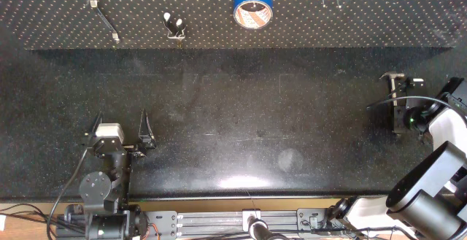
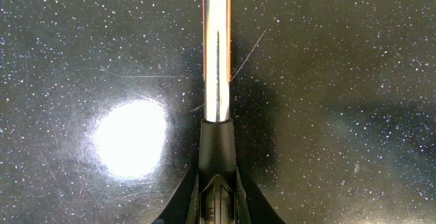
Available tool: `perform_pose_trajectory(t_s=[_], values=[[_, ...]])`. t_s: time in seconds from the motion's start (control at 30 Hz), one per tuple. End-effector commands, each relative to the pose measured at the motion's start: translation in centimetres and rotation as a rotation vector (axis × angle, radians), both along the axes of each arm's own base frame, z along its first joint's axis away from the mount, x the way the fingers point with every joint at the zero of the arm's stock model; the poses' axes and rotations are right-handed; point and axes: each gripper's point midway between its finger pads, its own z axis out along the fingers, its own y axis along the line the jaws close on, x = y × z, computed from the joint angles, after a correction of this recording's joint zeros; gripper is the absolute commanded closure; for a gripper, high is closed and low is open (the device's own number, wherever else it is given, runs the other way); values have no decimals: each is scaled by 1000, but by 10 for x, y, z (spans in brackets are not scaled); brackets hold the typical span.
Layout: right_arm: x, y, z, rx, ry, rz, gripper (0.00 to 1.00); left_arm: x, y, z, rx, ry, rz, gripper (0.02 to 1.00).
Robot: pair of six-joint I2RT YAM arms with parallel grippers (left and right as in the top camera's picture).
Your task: Place Tools Onto Pegboard
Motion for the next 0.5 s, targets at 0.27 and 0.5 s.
perform_pose_trajectory(t_s=[0.27,0.5], values=[[-10,7,-17,36,54,1,923,0,-2,-1,13,3,-12,23],[1,5,42,23,-91,-245,928,0,-2,-1,13,2,-12,23]])
